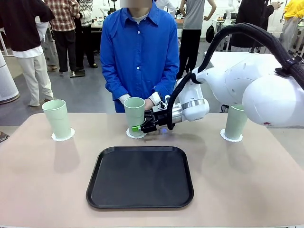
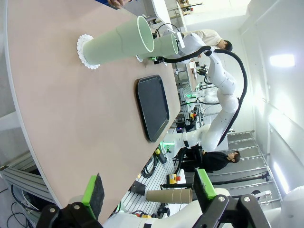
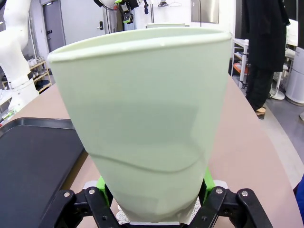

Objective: Place coasters on the table and set cups on them.
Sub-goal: Take one Reusable plastic cup from the Flat Tray and place it on a coaster set by the human.

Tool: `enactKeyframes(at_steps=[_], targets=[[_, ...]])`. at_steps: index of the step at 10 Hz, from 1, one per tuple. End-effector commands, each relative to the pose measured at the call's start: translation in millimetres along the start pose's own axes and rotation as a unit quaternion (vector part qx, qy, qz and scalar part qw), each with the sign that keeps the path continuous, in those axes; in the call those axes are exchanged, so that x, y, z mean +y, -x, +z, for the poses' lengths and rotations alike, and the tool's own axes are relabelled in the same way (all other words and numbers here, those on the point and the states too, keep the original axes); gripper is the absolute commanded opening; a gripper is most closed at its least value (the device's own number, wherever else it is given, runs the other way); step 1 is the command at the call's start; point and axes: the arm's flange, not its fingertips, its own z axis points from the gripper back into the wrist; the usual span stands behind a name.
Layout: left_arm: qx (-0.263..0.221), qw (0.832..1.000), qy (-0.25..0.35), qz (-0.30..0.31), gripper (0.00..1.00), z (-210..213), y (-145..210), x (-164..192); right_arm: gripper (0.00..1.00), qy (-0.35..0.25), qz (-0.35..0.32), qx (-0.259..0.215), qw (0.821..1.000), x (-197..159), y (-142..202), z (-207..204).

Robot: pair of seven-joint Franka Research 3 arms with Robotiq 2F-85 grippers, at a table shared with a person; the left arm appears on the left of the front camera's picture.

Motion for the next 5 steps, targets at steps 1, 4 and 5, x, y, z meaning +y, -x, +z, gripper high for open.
enactKeyframes(at_steps=[1, 4, 5], targets=[[-0.001, 1.0, -0.002, 0.001, 1.0, 0.8, 0.8, -2.2, 0.81, -0.003, 0.017, -0.004, 1.0, -10.8, 2.0, -3.8], [-0.001, 1.0, -0.002, 0.001, 1.0, 0.8, 0.8, -2.2, 0.91, -0.007, 0.011, 0.001, 1.0, -11.9, 4.3, -4.5], [-0.001, 1.0, -0.002, 0.001, 1.0, 0.8, 0.8, -2.2, 1.0, -0.009, 0.006, 0.003, 1.0, -11.7, 4.8, -4.4]])
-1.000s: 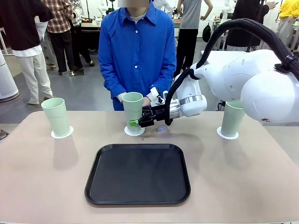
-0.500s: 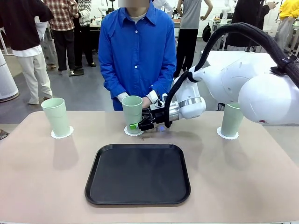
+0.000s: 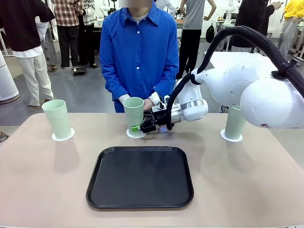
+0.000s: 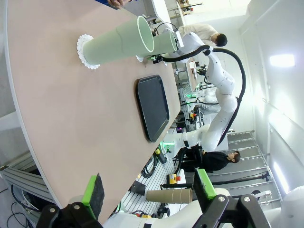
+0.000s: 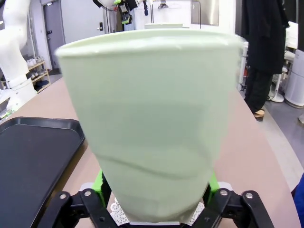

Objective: Place coasters on the table and set cups on them.
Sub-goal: Take one Reusable plastic cup from the Flat Tray and place it on a coaster set by the human.

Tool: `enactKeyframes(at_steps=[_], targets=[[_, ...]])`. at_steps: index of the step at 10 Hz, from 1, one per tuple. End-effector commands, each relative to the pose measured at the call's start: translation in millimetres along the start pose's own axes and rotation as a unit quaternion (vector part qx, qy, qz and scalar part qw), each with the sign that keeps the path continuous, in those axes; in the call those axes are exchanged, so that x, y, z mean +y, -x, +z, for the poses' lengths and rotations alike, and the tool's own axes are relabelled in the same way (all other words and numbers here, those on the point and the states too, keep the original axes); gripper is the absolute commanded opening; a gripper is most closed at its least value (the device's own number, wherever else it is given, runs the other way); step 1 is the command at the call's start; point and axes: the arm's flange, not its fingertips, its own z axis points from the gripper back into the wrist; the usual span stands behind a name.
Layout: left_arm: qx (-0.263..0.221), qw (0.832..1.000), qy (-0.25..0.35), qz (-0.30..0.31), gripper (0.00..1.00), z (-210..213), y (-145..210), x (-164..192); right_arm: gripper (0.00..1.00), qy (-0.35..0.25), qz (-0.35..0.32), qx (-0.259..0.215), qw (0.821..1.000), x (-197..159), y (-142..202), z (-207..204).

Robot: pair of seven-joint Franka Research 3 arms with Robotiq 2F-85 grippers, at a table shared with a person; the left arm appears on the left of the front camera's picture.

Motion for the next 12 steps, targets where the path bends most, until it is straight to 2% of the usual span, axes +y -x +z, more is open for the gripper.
enactKeyframes(at_steps=[1, 12], targets=[[-0.001, 1.0, -0.002, 0.0, 1.0, 1, 1, -2, 1.0, -0.01, 0.0, 0.008, 1.0, -6, 1, -1], [-0.001, 1.0, -0.002, 0.0, 1.0, 1, 1, -2, 1.0, -0.001, -0.005, -0.001, 1.0, -12, -1, 16]])
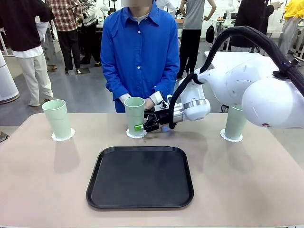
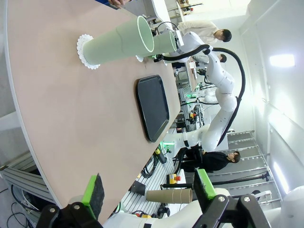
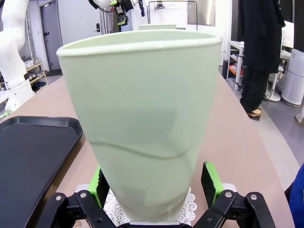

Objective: Place coasters on the table and set cups on them.
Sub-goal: Take one Reusable plastic cup from the Flat Tray and place it on a coaster set by the human.

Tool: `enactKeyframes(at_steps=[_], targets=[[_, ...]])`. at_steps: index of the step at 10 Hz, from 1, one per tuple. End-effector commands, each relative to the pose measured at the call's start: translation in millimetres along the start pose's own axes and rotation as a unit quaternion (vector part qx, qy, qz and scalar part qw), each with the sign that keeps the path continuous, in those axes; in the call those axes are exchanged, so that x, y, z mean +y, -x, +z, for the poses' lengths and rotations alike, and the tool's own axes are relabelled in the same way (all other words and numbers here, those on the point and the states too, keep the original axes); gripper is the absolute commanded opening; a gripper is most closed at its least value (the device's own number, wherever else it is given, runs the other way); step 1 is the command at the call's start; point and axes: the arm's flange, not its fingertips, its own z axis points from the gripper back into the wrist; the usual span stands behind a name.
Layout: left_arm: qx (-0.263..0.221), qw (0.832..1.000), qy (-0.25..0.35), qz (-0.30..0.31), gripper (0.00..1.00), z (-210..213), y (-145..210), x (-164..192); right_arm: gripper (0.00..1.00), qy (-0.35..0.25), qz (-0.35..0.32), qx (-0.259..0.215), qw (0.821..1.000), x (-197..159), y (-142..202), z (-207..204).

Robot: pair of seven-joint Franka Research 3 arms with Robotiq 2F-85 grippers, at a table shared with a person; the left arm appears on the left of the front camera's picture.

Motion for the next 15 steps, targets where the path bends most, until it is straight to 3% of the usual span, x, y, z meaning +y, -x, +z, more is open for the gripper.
enactKeyframes(at_steps=[1, 9, 15], targets=[[-0.001, 1.0, -0.002, 0.001, 1.0, 1, 1, -2, 1.0, -0.011, -0.003, 0.002, 1.0, -6, -3, 5], [-0.001, 1.0, -0.002, 0.001, 1.0, 1, 1, -2, 1.0, 0.008, -0.01, 0.032, 0.999, -4, 1, 22], [-0.001, 1.0, -0.002, 0.001, 1.0, 1, 1, -2, 1.0, 0.022, -0.015, 0.093, 0.995, 11, -15, 44]])
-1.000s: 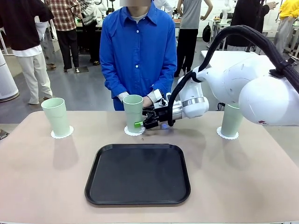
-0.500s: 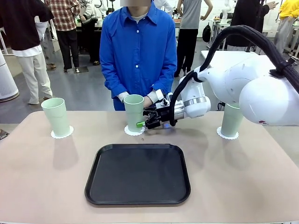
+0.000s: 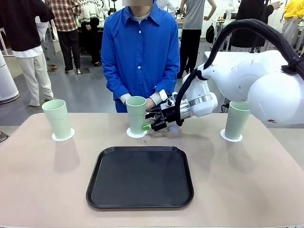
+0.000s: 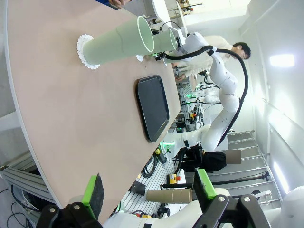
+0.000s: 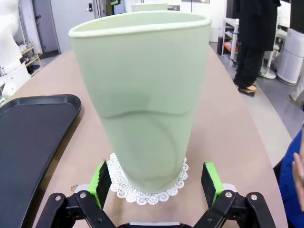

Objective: Place coasters on the table and set cups on them.
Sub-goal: Take one Reusable plastic cup from the Flat Tray and place it on a coaster set by the human.

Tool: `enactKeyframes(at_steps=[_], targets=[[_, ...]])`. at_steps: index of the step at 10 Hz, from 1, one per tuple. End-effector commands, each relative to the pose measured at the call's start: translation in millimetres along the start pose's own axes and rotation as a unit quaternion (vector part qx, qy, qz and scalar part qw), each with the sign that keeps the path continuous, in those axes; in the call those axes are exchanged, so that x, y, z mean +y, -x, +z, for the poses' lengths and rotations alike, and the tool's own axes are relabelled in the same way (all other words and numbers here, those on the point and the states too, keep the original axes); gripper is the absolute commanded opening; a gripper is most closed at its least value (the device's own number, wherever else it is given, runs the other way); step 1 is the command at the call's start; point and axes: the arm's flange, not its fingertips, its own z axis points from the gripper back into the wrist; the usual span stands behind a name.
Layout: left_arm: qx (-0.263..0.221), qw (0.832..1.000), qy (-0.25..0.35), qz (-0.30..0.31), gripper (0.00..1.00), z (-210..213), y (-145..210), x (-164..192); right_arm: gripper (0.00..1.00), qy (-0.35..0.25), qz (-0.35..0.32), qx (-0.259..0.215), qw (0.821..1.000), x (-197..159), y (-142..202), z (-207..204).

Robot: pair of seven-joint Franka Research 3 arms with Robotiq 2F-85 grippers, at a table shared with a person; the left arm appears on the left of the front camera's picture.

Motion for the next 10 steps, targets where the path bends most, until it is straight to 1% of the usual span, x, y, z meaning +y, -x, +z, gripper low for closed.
enactKeyframes(at_steps=[1, 3, 4, 5, 7, 8, 9, 10], targets=[[-0.001, 1.0, -0.002, 0.001, 1.0, 1, 1, -2, 1.0, 0.008, -0.013, 0.04, 0.999, 17, -11, 16], [-0.001, 1.0, -0.002, 0.001, 1.0, 1, 1, -2, 1.0, 0.034, -0.024, 0.075, 0.996, 33, -32, 36], [-0.001, 1.0, -0.002, 0.001, 1.0, 1, 1, -2, 1.0, 0.049, -0.049, 0.108, 0.992, 48, -51, 47], [-0.001, 1.0, -0.002, 0.001, 1.0, 1, 1, -2, 1.0, 0.073, -0.06, 0.13, 0.987, 64, -75, 56], [-0.001, 1.0, -0.002, 0.001, 1.0, 1, 1, -2, 1.0, 0.119, -0.11, 0.193, 0.968, 100, -118, 73], [-0.001, 1.0, -0.002, 0.001, 1.0, 1, 1, -2, 1.0, 0.127, -0.138, 0.2, 0.962, 117, -139, 76], [-0.001, 1.0, -0.002, 0.001, 1.0, 1, 1, -2, 1.0, 0.142, -0.152, 0.221, 0.953, 139, -164, 74], [-0.001, 1.0, -0.002, 0.001, 1.0, 1, 1, -2, 1.0, 0.173, -0.163, 0.257, 0.937, 154, -185, 70]])
